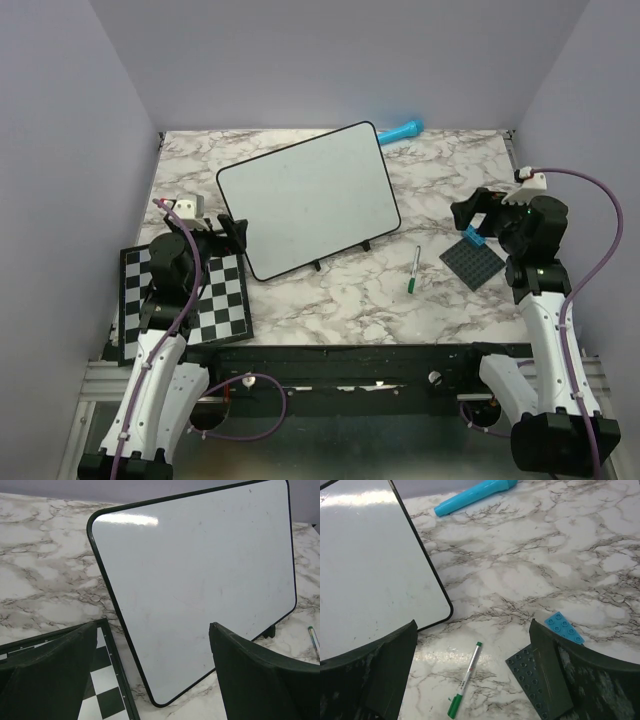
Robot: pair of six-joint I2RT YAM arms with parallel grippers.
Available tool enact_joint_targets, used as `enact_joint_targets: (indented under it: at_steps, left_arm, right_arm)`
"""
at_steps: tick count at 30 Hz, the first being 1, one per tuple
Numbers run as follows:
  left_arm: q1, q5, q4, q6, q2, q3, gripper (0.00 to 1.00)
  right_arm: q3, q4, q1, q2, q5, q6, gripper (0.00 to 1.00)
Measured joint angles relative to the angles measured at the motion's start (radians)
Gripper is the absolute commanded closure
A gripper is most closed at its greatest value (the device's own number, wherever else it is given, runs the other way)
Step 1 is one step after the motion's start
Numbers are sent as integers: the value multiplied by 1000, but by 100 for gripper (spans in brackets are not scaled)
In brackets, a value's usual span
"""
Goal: Write a sentence on the whiteboard
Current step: Pick up the whiteboard marker from the center of the board.
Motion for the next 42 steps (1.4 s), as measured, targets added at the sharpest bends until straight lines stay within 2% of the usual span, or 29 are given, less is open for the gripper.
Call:
enact_joint_targets:
  at_steps: [5,11,14,17,19,23,25,31,37,42]
  left_arm:
    - [0,26,0,-42,14,0,1]
    - [-18,122,-50,-117,89,35,1]
    - [-144,108,-90,-150,108,60,1]
    - [-372,30,-121,-185,148,101,1]
    - [-541,-39,-128,-218,212,138,3]
    - [-773,-180,-125,-292,411,214,10]
    - [-843,-239,-130,-329,540,265,16]
    - [-939,-331,-156,-396,914,500,35]
    - [-974,-341,-192,-401,1202,783,44]
    - [-1007,-335,-221,-402,1315,897,48]
  right_arm:
    - [0,-6,0,7,-55,-72,0]
    - [12,-107,1,34,-396,-356,0]
    - [11,-153,2,53,-497,-433,0]
    - [5,-162,2,71,-543,-460,0]
    - [-6,-163,2,82,-545,-465,0]
    - [-10,-164,-2,93,-515,-464,0]
    - [-10,-161,-11,90,-502,-457,0]
    - [-12,-155,-39,89,-447,-429,0]
    - [-12,-152,-55,95,-410,-404,0]
    - [-12,-150,-77,106,-384,-384,0]
